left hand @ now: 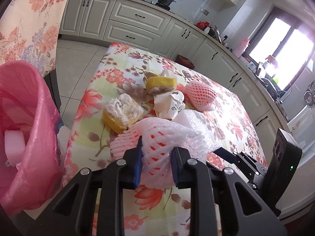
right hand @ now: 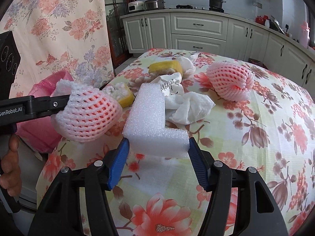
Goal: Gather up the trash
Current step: 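Close the left gripper on the large pink foam net, then carry the pink net to the bin with the left gripper while the right gripper grasps the white L-shaped foam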
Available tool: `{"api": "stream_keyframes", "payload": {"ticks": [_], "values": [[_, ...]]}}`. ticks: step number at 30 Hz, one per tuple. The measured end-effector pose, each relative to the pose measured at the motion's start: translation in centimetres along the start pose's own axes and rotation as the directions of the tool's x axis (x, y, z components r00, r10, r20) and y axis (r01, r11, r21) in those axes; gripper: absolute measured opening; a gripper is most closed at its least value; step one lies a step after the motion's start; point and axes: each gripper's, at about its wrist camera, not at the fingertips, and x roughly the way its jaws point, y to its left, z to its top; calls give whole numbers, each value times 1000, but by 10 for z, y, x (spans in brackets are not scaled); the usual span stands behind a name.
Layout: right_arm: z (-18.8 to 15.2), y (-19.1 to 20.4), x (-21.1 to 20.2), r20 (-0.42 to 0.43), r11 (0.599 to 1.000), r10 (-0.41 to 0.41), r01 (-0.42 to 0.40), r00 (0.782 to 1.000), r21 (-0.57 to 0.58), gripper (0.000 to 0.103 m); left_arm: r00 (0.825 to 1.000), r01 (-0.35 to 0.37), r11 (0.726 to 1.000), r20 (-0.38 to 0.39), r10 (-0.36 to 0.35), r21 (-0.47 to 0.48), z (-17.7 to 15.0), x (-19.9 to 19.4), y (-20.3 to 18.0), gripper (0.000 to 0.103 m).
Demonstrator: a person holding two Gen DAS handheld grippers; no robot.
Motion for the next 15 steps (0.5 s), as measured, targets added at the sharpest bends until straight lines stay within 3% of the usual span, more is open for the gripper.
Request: {"api": "stream_keyframes", "payload": {"ticks": [15], "values": [[10,-6,-39,72,1000,-6,5,997,16,58,993,-46,999,112,43,21,2,-55,-4,24]]}}
